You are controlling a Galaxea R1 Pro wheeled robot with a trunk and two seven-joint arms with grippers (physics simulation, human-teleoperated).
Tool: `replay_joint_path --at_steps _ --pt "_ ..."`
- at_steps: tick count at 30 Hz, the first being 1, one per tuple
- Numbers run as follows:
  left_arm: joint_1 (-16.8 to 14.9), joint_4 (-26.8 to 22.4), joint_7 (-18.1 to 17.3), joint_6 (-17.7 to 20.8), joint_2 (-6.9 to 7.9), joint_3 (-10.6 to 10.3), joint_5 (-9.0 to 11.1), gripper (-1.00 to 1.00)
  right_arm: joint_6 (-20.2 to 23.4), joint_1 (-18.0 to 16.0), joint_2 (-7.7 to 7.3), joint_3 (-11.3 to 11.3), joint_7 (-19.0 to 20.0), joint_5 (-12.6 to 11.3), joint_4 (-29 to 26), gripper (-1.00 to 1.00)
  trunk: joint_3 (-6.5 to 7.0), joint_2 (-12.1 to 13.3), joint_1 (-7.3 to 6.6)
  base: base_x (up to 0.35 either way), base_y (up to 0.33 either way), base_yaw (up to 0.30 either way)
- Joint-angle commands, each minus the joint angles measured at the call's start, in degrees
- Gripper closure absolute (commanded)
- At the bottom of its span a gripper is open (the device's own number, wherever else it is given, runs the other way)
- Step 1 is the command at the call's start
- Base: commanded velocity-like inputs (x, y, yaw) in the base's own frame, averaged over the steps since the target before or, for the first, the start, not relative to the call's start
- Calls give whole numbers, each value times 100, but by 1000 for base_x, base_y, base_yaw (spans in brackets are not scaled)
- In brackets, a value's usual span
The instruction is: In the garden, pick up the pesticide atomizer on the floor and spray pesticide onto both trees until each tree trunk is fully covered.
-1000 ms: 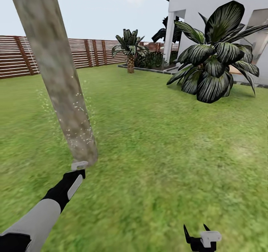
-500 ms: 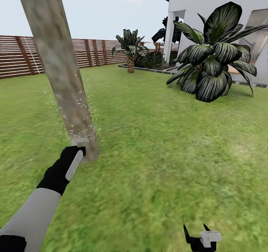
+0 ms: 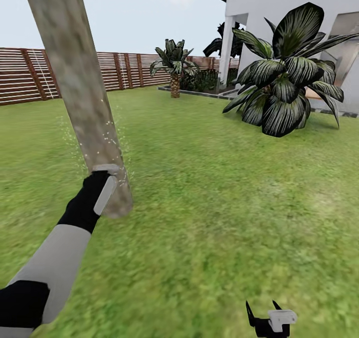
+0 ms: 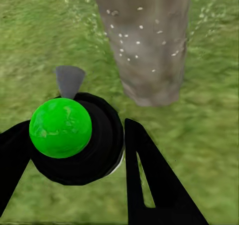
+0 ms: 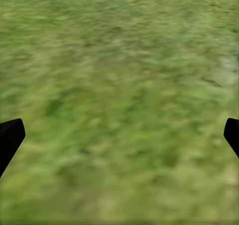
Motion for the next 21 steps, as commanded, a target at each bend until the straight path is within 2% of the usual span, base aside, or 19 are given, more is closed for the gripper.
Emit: replay_joint_path --at_steps 1,3,6,8,10,12,14,15,18,19,21 --pt "22 7 -5 -9 34 109 15 100 0 0 0 0 0 0 1 -100 0 0 0 0 0 0" --pt "51 11 -18 -3 49 246 14 100 0 0 -1 0 0 0 1 -100 0 0 0 0 0 0" --pt "71 13 -43 -1 -47 287 40 100 0 0 -1 0 0 0 2 -100 0 0 0 0 0 0" --pt "69 13 -46 1 -272 277 43 100 0 0 -1 0 0 0 2 -100 0 0 0 0 0 0" --pt "26 7 -38 18 -435 274 37 100 0 0 -1 0 0 0 2 -100 0 0 0 0 0 0" --pt "22 5 -36 24 -440 279 36 100 0 0 0 0 0 -3 2 -100 0 0 0 0 0 0" --pt "57 15 -36 28 -384 300 23 100 0 0 -1 0 0 -2 2 -100 0 0 0 0 0 0" --pt "73 32 -36 31 -312 311 8 100 0 0 -1 0 0 -1 2 -100 0 0 0 0 0 0" --pt "123 271 -52 36 94 321 29 100 0 0 -1 0 0 0 2 -100 0 0 0 0 0 0" --pt "132 394 -58 36 189 322 36 100 0 0 -1 0 0 0 2 -100 0 0 0 0 0 0" --pt "143 451 -61 36 228 315 40 100 0 0 -1 0 0 0 2 -100 0 0 0 0 0 0"
